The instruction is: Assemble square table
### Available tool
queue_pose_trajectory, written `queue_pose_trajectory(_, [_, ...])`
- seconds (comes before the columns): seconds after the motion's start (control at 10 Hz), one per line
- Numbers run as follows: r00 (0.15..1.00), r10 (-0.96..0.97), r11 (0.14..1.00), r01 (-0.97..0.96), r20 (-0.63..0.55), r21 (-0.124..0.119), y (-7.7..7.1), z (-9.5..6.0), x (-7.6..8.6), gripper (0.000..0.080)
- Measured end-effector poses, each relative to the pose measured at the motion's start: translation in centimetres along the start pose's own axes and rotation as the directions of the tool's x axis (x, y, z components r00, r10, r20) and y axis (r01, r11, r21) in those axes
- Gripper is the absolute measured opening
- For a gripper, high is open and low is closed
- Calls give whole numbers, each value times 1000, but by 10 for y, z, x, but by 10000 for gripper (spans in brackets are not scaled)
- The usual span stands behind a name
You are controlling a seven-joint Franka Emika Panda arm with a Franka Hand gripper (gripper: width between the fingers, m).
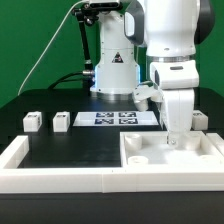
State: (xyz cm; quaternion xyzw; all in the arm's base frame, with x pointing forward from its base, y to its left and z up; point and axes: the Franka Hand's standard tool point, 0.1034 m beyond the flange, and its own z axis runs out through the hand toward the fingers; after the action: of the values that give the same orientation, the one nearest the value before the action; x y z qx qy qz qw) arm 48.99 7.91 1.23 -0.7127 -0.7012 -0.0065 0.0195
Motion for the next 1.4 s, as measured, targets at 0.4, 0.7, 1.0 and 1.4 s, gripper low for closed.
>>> queue_pose_trajectory(0.4, [1000, 16, 1000, -16, -1, -3, 0, 0, -1, 648])
queue_pose_trajectory(0.7, [982, 190, 981, -190, -10, -41, -15, -17, 2, 649])
queue_pose_trajectory(1.0, [929, 370, 927, -370, -18, -65, -28, -43, 26, 649])
queue_pose_trajectory(1.4, [876, 481, 874, -482, -25, -58, -28, -41, 25, 649])
